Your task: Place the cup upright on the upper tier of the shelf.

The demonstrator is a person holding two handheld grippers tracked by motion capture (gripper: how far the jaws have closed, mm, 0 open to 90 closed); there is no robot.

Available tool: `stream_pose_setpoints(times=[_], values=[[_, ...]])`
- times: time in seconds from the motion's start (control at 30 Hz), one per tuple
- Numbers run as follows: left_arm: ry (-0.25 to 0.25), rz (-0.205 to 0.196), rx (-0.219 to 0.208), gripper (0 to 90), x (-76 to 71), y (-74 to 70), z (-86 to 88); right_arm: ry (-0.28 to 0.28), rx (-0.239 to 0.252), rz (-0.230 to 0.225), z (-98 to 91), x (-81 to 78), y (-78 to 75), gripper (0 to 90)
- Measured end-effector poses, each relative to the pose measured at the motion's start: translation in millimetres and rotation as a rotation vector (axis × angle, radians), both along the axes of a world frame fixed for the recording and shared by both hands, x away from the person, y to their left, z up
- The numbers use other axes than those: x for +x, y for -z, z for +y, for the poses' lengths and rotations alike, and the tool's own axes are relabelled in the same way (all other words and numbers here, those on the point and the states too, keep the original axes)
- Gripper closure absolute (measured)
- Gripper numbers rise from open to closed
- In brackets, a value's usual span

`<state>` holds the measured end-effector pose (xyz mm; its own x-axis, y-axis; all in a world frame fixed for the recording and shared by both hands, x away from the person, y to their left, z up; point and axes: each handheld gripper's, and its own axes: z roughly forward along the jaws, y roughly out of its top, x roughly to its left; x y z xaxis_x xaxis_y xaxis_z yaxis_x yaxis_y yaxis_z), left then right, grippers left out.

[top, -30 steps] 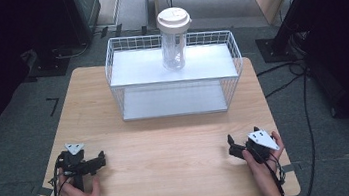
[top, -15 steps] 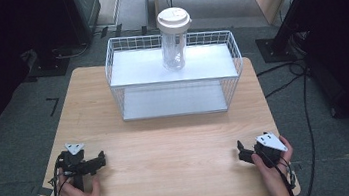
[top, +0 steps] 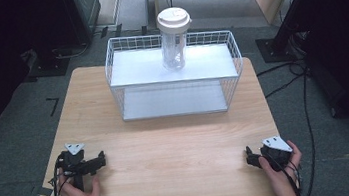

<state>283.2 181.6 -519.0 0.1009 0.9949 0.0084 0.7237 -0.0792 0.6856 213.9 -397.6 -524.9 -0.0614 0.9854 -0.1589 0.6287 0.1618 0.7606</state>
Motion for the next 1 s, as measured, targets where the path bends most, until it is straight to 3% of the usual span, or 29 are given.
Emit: stream_pose_setpoints(times=[0.37,0.53,0.6,0.7,1.0], values=[[0.0,0.0,0.001,0.0,0.0,0.0,0.1,-0.015,0.003,0.015,-6.8,-9.2,0.5,0.9],[0.0,0.0,0.0,0.0,0.0,0.0,0.0,-0.033,0.104,0.066,-17.4,-14.7,0.8,0.9],[0.0,0.0,0.001,0.0,0.0,0.0,0.1,-0.05,0.176,0.102,-25.0,-18.0,1.7,0.6],[0.0,0.0,0.001,0.0,0.0,0.0,0.1,-0.067,0.172,0.105,-25.6,-21.1,1.8,0.6],[0.0,0.001,0.001,0.0,0.0,0.0,0.1,-0.05,0.175,0.109,-22.7,-20.9,1.8,0.0]])
